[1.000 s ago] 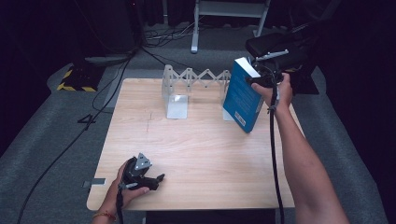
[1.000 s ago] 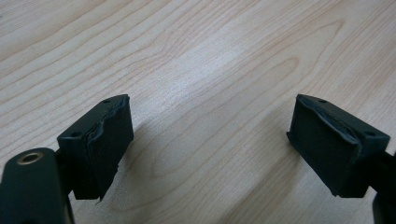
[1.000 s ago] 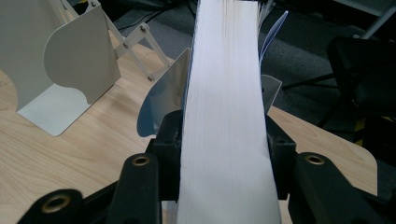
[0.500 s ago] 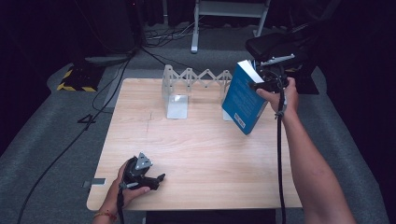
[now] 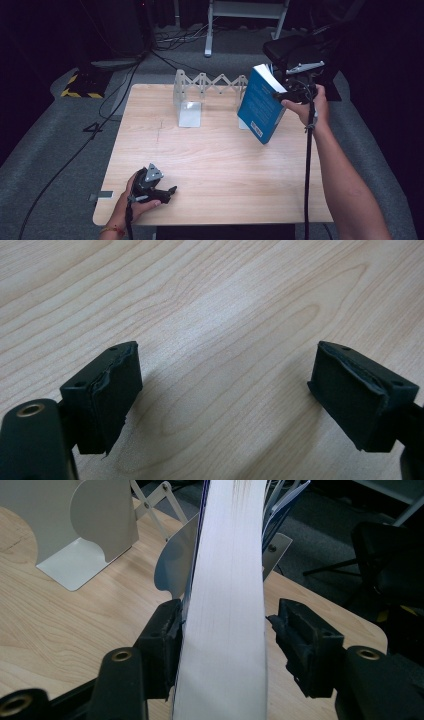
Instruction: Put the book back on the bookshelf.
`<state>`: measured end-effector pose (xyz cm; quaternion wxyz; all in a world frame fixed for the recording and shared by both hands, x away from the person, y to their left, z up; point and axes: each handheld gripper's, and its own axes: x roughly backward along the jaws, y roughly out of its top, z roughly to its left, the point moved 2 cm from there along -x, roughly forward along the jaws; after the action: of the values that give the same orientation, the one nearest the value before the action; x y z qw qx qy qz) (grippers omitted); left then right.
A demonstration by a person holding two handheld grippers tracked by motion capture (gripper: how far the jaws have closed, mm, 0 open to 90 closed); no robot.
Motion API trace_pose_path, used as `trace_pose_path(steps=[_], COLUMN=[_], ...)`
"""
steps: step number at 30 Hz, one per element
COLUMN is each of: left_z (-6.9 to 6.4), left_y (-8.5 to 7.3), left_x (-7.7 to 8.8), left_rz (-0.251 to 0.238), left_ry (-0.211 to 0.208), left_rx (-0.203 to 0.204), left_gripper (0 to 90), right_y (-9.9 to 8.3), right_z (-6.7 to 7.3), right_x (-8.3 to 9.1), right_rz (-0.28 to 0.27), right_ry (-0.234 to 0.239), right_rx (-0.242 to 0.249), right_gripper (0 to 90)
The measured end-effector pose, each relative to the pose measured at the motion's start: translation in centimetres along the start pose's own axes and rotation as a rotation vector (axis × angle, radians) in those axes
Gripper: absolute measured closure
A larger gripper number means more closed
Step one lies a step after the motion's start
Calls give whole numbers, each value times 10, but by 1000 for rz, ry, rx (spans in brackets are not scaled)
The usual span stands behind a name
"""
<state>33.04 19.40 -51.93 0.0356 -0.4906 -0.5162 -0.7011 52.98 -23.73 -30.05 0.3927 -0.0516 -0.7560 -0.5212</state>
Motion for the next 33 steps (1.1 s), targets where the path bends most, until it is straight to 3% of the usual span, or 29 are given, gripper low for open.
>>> trace_pose_path(steps=[11, 19, 23, 30, 33], left_z=[0, 0, 0, 0, 0], left_y=[0, 1, 1, 1, 1], left_x=[0, 0, -1, -1, 0], left_rz=[1, 2, 2, 2, 2], left_ry=[-1, -4, -4, -4, -5], left_rx=[2, 6, 5, 4, 5], left_gripper=[138, 137, 137, 137, 138], right_y=[-19, -34, -42, -63, -70], right_z=[2, 0, -2, -1, -1], right_x=[9, 11, 13, 10, 10], right_rz=[3, -4, -18, 13, 11], right_ry=[18, 14, 38, 27, 37], right_rx=[96, 99, 93, 139, 138], right_gripper=[321, 293, 291, 280, 281])
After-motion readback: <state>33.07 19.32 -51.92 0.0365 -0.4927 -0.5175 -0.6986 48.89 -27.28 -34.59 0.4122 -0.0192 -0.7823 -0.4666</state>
